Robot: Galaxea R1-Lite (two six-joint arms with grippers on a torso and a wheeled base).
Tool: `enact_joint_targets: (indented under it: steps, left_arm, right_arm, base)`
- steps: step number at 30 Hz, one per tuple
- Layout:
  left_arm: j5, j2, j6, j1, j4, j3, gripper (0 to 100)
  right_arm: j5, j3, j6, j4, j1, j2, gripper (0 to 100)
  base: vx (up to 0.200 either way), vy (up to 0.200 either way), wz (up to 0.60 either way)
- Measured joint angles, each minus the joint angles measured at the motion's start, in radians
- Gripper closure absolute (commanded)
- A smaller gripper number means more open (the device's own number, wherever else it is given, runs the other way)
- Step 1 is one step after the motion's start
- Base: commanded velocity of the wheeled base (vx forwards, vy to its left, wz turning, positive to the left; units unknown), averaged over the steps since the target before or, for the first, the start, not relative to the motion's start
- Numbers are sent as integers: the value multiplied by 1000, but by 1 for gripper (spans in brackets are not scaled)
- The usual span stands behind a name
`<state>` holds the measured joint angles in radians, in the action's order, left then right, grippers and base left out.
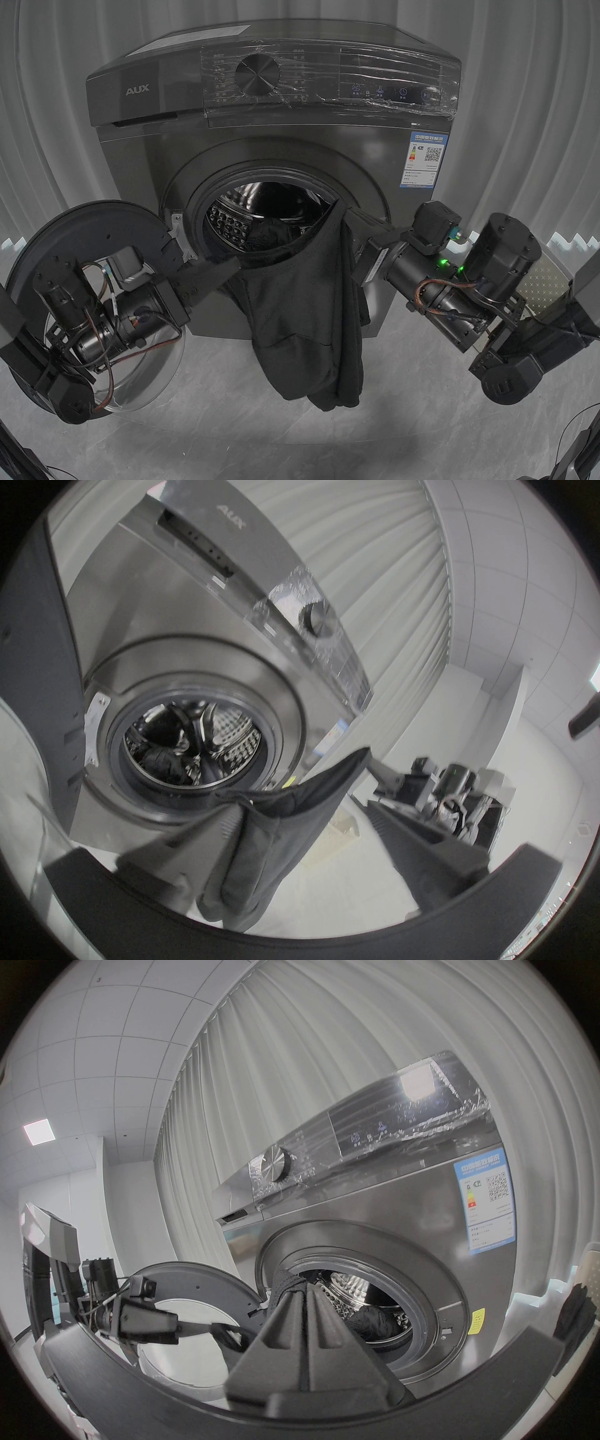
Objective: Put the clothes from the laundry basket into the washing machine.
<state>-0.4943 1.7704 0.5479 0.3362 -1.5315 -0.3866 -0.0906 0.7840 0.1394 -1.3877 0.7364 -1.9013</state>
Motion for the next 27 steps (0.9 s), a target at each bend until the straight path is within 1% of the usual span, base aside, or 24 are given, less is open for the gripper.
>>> enact_joint_targets:
  steps: [4, 5, 6, 7, 10, 14, 20, 23, 25, 27]
  left_arm:
    - [2, 54, -69, 20, -4, 39, 0]
    - [2, 69, -90, 24, -6, 46, 0]
    - [1, 90, -120, 29, -8, 53, 0]
    - [0, 106, -141, 33, -9, 59, 0]
    - [-2, 156, -180, 49, -13, 66, 0]
    - [-3, 218, -204, 77, -14, 50, 0]
    - [3, 296, -226, 117, -14, -11, 0]
    - [9, 340, -243, 133, -14, -50, 0]
    - [19, 374, -259, 141, -13, -85, 0]
    - [41, 409, -273, 143, -13, -125, 0]
  right_arm:
    - [-10, 45, 0, 19, 3, -35, 100]
    - [-14, 53, 0, 19, 3, -40, 100]
    - [-20, 67, -1, 20, 3, -49, 100]
    - [-24, 75, -1, 20, 3, -55, 100]
    - [-32, 94, 0, 20, 5, -70, 100]
    - [-36, 104, 0, 20, 13, -82, 100]
    - [-38, 109, 0, 17, 23, -90, 100]
    - [-39, 109, 0, 12, 31, -93, 100]
    - [-39, 110, 0, 11, 39, -95, 100]
    - [-40, 110, 0, 10, 47, -95, 100]
  base:
    - [0, 0, 0]
    - [0, 0, 0]
    - [0, 0, 0]
    - [0, 0, 0]
    - [0, 0, 0]
    - [0, 0, 0]
    - [0, 0, 0]
    - [0, 0, 0]
    - [0, 0, 0]
    - [0, 0, 0]
